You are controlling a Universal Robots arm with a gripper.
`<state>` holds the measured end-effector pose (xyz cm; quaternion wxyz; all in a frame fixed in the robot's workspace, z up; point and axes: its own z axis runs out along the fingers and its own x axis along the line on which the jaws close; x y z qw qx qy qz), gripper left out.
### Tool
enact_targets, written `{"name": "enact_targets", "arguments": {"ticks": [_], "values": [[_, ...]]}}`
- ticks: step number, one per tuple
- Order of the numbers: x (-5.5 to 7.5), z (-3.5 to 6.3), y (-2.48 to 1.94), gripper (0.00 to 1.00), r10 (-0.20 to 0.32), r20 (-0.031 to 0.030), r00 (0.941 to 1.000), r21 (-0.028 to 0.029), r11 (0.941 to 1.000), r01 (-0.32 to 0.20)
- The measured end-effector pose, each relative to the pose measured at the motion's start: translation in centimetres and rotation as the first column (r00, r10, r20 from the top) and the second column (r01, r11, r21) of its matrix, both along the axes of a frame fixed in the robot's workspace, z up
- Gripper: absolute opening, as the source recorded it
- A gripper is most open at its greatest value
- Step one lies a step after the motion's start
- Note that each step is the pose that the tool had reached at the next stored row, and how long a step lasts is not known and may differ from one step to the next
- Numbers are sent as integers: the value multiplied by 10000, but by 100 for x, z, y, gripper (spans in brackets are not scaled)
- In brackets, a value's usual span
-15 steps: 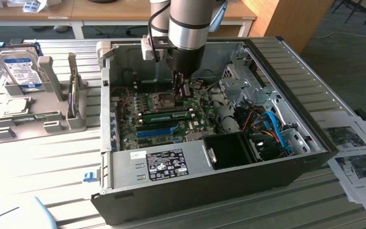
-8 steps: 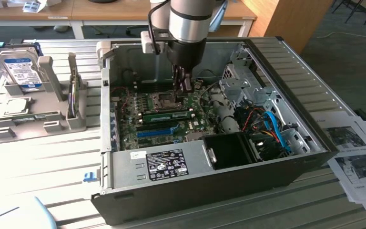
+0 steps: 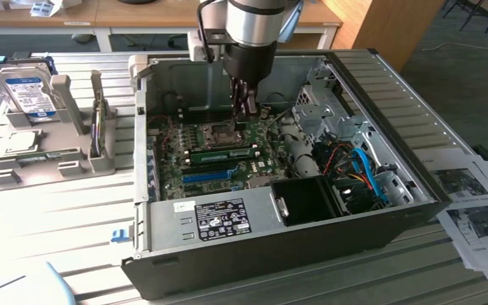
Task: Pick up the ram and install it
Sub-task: 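Insert the ram into the slot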
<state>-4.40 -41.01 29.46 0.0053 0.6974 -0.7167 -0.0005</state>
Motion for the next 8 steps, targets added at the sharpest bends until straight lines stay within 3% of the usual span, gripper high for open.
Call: {"name": "enact_targets", "arguments": {"ticks": [8], "values": [[0, 124, 1, 18, 0, 0, 10000, -2, 10000, 0]]}}
